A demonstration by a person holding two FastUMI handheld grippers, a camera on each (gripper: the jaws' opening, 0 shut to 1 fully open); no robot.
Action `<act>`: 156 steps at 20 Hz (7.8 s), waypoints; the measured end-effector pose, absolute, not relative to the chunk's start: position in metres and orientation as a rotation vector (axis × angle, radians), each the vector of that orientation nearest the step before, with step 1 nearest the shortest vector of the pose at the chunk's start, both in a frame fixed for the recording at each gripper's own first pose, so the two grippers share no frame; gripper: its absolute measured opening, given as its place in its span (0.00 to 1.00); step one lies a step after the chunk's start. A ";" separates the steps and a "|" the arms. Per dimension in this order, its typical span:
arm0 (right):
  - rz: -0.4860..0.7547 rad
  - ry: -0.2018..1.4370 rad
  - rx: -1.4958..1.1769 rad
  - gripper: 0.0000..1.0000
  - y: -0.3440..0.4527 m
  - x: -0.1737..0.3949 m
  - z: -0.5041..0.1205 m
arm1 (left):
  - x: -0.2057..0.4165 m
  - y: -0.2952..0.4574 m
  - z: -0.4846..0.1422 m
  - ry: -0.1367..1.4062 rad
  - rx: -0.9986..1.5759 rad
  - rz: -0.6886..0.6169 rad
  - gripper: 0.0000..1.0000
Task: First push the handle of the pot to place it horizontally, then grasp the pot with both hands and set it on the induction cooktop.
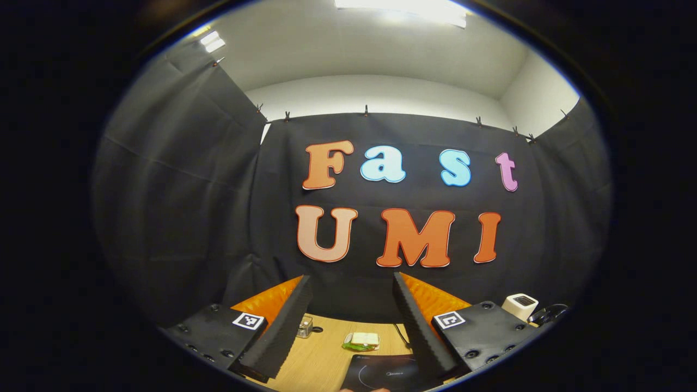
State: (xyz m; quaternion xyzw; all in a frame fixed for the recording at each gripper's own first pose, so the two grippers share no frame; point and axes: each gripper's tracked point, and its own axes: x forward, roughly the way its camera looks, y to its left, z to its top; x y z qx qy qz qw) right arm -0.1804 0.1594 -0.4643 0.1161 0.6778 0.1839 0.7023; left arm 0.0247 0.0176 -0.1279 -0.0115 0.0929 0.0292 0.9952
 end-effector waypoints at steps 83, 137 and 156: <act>-0.182 1.499 0.140 0.00 -0.096 -0.053 -0.606 | 0.031 -0.051 -0.224 0.349 0.089 -0.037 0.97; -0.136 1.445 0.180 0.75 -0.088 -0.001 -0.646 | 0.001 -0.334 -0.655 1.272 0.139 -0.344 0.90; -0.209 1.386 0.118 0.64 -0.110 -0.006 -0.602 | 0.032 -0.339 -0.627 1.071 0.062 -0.364 0.74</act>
